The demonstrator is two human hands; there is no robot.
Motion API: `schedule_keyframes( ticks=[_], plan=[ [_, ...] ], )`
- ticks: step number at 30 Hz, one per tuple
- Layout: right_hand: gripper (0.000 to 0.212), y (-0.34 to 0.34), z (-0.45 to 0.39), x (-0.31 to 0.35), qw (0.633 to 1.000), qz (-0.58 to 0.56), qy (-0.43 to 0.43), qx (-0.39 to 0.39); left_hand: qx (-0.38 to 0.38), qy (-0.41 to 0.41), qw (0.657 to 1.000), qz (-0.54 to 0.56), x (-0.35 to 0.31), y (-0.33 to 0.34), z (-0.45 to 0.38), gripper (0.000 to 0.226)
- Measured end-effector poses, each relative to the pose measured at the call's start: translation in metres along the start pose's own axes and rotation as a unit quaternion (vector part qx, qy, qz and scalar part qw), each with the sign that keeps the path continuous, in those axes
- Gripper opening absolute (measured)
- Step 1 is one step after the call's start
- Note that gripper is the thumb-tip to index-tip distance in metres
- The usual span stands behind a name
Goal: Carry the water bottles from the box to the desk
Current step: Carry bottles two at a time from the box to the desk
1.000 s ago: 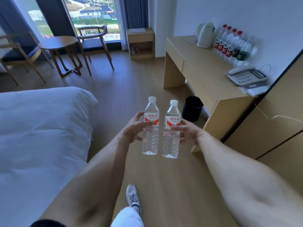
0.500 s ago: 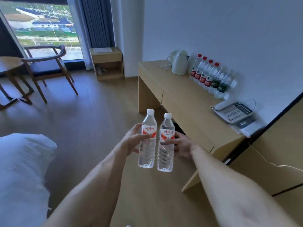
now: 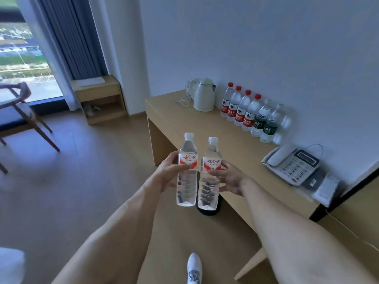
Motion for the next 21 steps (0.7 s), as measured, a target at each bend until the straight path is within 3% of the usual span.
schedule_keyframes(
  ticks=[6,11,21],
  plan=[
    [0.051,-0.041,-0.089,0.039,1.0,-0.013,-0.006,-0.011,0.026,-0.013,0.999,-0.02,-0.034,0.001,-0.111,0.076],
    [0.051,-0.091,-0.151,0.073,0.999,-0.025,-0.011,-0.033,0.037,-0.019,0.999,-0.023,-0.063,0.016,-0.204,0.057],
    [0.061,-0.163,-0.219,0.113,0.991,-0.068,-0.015,-0.117,0.099,-0.024,0.994,-0.035,-0.099,0.046,-0.335,0.068]
  ],
)
Point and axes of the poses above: each hand's wrist, its own z-axis away from the middle knuckle, its own y-axis out of the palm, x = y × z, the point moved 1 cm from there along -z, towards the middle knuckle, and after that the axes turned 4 degrees about z, right-handed, at the moved point
